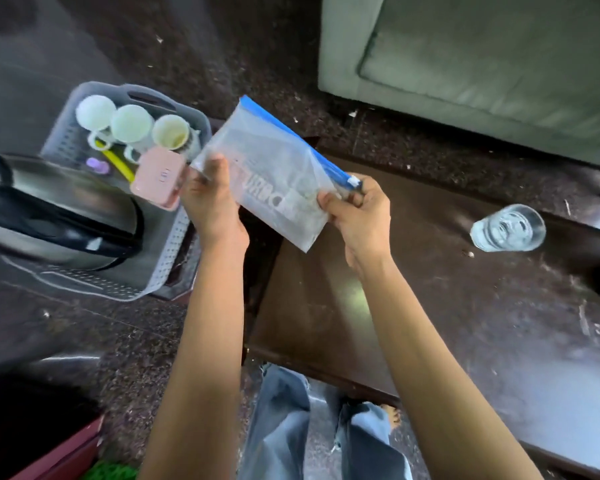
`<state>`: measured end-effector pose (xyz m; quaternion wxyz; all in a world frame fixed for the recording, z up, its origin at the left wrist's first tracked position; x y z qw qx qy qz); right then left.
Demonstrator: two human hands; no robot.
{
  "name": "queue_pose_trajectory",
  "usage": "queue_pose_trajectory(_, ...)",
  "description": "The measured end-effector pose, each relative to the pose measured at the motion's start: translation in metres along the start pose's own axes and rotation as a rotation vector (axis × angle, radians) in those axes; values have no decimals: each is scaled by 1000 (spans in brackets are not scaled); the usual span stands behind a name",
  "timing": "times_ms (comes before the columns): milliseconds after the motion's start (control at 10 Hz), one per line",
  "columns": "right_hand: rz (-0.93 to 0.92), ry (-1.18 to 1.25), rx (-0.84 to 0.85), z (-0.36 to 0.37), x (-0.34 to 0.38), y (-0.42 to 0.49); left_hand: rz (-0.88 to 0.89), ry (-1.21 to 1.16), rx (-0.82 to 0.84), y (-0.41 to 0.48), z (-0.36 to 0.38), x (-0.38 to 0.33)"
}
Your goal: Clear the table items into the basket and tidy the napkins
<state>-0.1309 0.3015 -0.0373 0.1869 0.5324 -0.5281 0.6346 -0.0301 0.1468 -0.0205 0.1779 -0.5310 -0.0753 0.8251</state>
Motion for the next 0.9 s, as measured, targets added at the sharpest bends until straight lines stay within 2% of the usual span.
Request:
queue_pose_trajectory(100, -83, -124, -57, 51, 21, 15, 94, 1, -105, 44, -13, -27)
queue_pose_trajectory(200, -160, -225, -42, 106, 42, 30, 141, -58, -213, 85, -23, -45)
queue_pose_trajectory(300, -220, -316, 14, 158, 65, 43, 286, 6, -338, 115, -34, -59)
queue_pose_trajectory(400, -272, -396, 65, 200, 75, 53, 351, 229, -426, 135, -37, -61)
queue_pose_trajectory(500, -302, -529, 96, 231, 73, 60, 226, 384, -499, 149, -44, -51)
queue_pose_trajectory(700, -440, -946, 24, 257, 62, 72, 140, 535, -475, 177, -62, -39)
queue_pose_trajectory(800, -402, -1034, -73, 255, 59, 79, 92, 607, -424, 185, -65, -34)
queue_pose_trajectory(900, -330, -985, -103, 250, 54, 80, 84, 665, -388, 183, -63, -33)
Point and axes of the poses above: each hand's wrist, its own y-axis towards the middle knuckle, its own z-axis out of the palm, x = y × z, the point moved 3 cm from there along y, towards the middle knuckle, and after that the axes turned 12 degrees about -y, right-handed, at the moved point
